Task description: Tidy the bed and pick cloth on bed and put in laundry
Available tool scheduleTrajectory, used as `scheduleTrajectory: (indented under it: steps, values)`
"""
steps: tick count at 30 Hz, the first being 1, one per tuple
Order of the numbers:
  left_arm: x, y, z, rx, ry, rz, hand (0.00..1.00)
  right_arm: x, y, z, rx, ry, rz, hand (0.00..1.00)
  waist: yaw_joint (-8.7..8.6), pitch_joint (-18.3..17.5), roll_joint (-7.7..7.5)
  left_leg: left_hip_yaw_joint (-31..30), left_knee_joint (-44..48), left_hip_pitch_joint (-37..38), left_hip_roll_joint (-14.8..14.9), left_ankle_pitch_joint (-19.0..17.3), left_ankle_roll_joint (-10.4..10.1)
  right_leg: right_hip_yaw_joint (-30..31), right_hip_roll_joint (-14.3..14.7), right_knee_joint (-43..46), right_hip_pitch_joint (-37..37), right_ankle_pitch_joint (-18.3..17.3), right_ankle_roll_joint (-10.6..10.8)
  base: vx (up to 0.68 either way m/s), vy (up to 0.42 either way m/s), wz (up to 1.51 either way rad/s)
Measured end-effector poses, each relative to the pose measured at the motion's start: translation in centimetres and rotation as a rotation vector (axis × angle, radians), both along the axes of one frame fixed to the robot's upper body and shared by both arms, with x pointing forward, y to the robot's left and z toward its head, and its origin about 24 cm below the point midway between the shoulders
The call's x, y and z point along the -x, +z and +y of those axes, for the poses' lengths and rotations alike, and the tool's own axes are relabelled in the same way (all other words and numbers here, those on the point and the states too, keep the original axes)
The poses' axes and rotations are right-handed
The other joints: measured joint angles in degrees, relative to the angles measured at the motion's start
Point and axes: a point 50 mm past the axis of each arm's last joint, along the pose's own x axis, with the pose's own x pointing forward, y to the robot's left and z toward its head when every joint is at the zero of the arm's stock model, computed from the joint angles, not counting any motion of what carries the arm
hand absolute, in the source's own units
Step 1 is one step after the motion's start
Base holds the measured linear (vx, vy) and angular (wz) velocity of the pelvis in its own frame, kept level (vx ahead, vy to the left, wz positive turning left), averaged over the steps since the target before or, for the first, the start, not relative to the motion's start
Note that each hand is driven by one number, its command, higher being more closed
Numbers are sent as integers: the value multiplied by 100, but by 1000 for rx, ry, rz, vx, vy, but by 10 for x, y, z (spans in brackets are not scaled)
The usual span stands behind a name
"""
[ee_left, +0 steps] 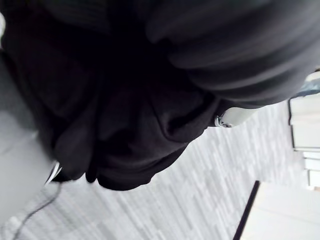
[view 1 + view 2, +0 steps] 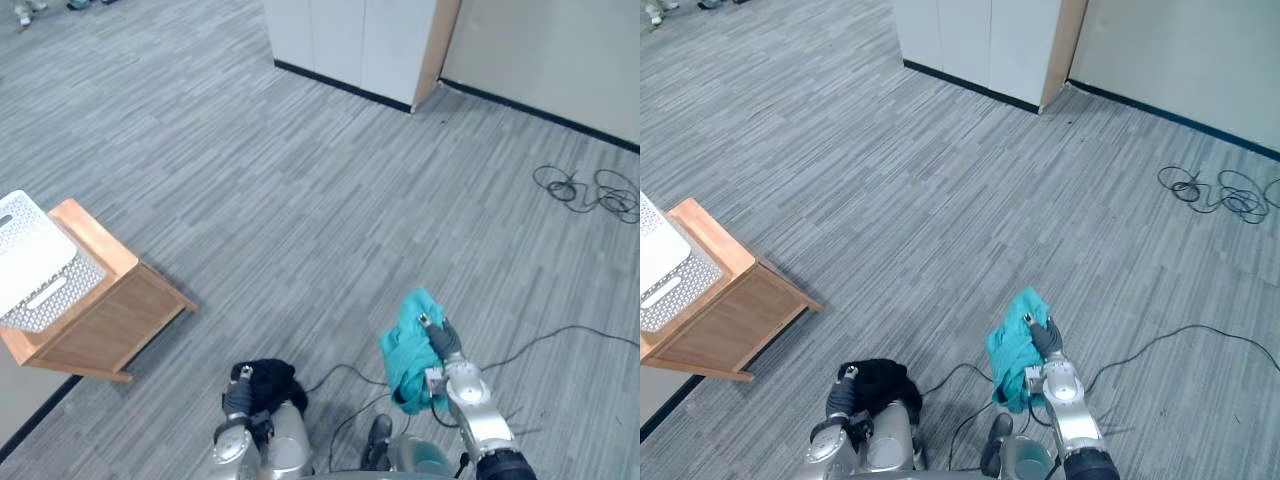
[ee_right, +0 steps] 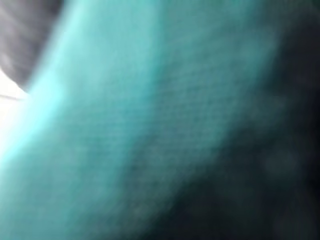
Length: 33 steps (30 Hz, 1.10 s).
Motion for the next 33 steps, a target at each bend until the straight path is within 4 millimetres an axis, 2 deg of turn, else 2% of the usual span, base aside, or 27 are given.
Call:
scheduleTrajectory:
  steps: [1, 3, 4, 5, 6, 7, 9, 11, 12, 13, 14, 17, 18, 19, 20, 21, 22, 23, 24, 25, 26, 27, 28, 29, 30, 31, 33]
  values:
    - [1, 0, 0, 6, 11, 0, 100, -2, 1, 0, 9, 9, -5, 100, 0, -28, 26, 689, -1065, 25, -208, 69, -81, -163, 18, -181, 259, -87, 144, 824, -103, 27]
    - [3, -1, 2, 5, 20, 4, 100, -2, 1, -2, 29, 18, -1, 100, 18, -49, -3, 1822, -2239, 160, -408, 194, -96, -354, 79, -441, 693, -237, 385, 724, -65, 58]
    - [6, -2, 6, 1, 39, 13, 100, -1, 0, -5, 52, 28, 6, 100, 109, -156, -6, 2777, -2716, 286, -577, 330, 385, -477, 215, -604, 1099, -436, 688, 778, -23, 64]
    - [7, -3, 8, -1, 48, 18, 100, -1, -1, -4, 53, 28, 13, 100, 138, -205, -19, 2912, -2771, 340, -679, 364, 875, -489, 244, -607, 1270, -523, 818, 780, -13, 74]
    - [10, -3, 13, -5, 72, 27, 100, 0, -6, 0, 49, 33, 35, 100, 154, -284, -181, 2823, -2718, 395, -891, 524, 1574, -561, 176, -527, 1463, -604, 945, 828, -12, 80]
    - [15, -5, 17, -9, 90, 43, 100, 2, -13, 6, 52, 52, 63, 100, 171, -424, -413, 2748, -2432, 422, -868, 479, 1744, -659, -63, 81, 1388, -757, 1173, 841, 11, 102]
    - [18, -7, 18, -7, 98, 61, 100, 4, -16, 12, 54, 89, 81, 100, 274, -505, -541, 2248, -1943, 644, -878, -24, 1668, -585, -704, 2871, 632, -689, 1231, 839, 44, 106]
    - [20, -7, 20, -15, 113, 72, 100, 5, -17, 20, 27, 112, 84, 100, 177, -497, -518, 1417, -1922, 1361, -1016, -347, 1338, -468, -1157, 5272, 78, -601, 953, 953, 3, 162]
    - [20, -7, 20, -19, 114, 75, 100, 7, -17, 22, 19, 115, 83, 100, 108, -495, -497, 1178, -2039, 1567, -1054, -359, 1287, -503, -1201, 5441, 0, -681, 810, 891, -75, 232]
    - [18, -6, 17, -27, 94, 73, 100, 11, -16, 24, 6, 116, 68, 100, -61, -511, -441, 582, -2361, 1997, -1114, -317, 1174, -497, -1237, 5455, -327, -873, 489, 672, -147, 227]
    - [17, -6, 16, -30, 87, 74, 100, 14, -14, 23, 1, 114, 54, 100, -162, -529, -375, 158, -2602, 2206, -1141, -258, 1075, -349, -1246, 5209, -769, -963, 369, 649, -185, 226]
    - [11, -8, 9, -32, 50, 79, 100, 16, -9, 21, -14, 104, 23, 100, -380, -555, -392, -766, -3063, 2641, -1154, -155, 871, 494, -1200, 3711, -1743, -951, 491, 537, -321, 187]
    - [10, -11, 5, -35, 26, 95, 100, 18, -10, 19, -19, 97, 25, 100, -394, -540, -356, -1035, -3212, 2880, -1084, -163, 607, 948, -1129, 2695, -2013, -751, 699, 654, -584, 155]
    - [13, -16, 2, -35, 5, 122, 100, 22, -12, 19, -22, 95, 34, 100, -403, -540, -354, -1350, -3297, 3132, -1005, -282, 323, 1422, -1113, 1174, -2084, -227, 987, 654, -616, 145]
    - [15, -18, 1, -35, -2, 133, 100, 23, -13, 19, -23, 94, 38, 100, -408, -544, -363, -1474, -3290, 3188, -969, -364, 190, 1558, -1130, 756, -2101, -41, 1113, 565, -558, 134]
    - [20, -21, 2, -44, -8, 159, 100, 27, -16, 20, -29, 97, 52, 100, -399, -558, -433, -1709, -3285, 3431, -891, -549, -96, 1873, -1178, 346, -2212, 87, 1329, 596, -653, 134]
    - [33, -25, 9, -77, -20, 197, 100, 35, -20, 24, -47, 105, 76, 100, -419, -678, -621, -2084, -3255, 3696, -839, -854, -344, 2102, -1207, 471, -2261, 34, 1452, 490, -537, 132]
    - [39, -28, 8, -75, -22, 223, 100, 38, -22, 23, -48, 104, 89, 100, -414, -744, -531, -2226, -3227, 3798, -678, -926, -365, 2075, -1104, 784, -2283, 419, 1514, 602, -674, 132]
    - [47, -33, -1, -47, -20, 252, 100, 44, -26, 17, -23, 111, 112, 100, -374, -858, -183, -2400, -2811, 3667, -221, -948, -365, 1857, -820, 1269, -2283, 489, 1466, 557, -648, 111]
    - [48, -34, -10, -20, -21, 252, 100, 43, -26, 12, 2, 121, 125, 100, -372, -886, 65, -2543, -1486, 2956, 108, -604, -331, 1561, -659, 1396, -2155, 572, 1120, 638, -772, 103]
    - [47, -34, -12, -16, -29, 251, 100, 42, -26, 11, 9, 130, 126, 100, -355, -843, 142, -2554, -826, 2592, 261, -327, -280, 1418, -591, 1381, -2043, 498, 1002, 491, -602, 81]
    - [47, -34, -10, -22, -30, 249, 100, 40, -25, 12, 15, 146, 124, 100, -343, -752, 313, -2511, 319, 1973, 602, 472, -8, 1182, -447, 1229, -1716, 402, 848, 426, -501, 66]
    - [50, -34, -6, -24, -6, 255, 100, 38, -24, 18, 9, 172, 123, 100, -308, -629, 373, -2237, 2076, 1187, 990, 593, 197, 976, -234, 944, -1120, 275, 644, 426, -468, 58]
    - [51, -34, -5, -25, 3, 257, 100, 38, -25, 21, 4, 179, 123, 100, -270, -599, 329, -2086, 2510, 1011, 1030, 525, 293, 926, -207, 850, -909, 235, 589, 474, -551, 51]
    - [49, -33, -2, -29, 12, 247, 100, 38, -25, 27, -12, 184, 121, 100, -179, -508, 168, -1567, 3020, 714, 990, 377, 507, 782, -217, 602, -498, 124, 510, 355, -408, 48]
    - [45, -30, -2, -34, 13, 225, 100, 37, -24, 30, -23, 184, 115, 100, -158, -508, 40, -1021, 2930, 394, 935, 282, 553, 604, -217, 369, -237, 56, 497, 340, -375, 53]
    - [36, -25, -1, -38, 9, 181, 100, 34, -21, 29, -24, 177, 102, 100, -79, -504, -28, -236, 2110, -5, 715, 116, 329, 338, -211, 167, -114, -23, 473, 334, -252, 45]
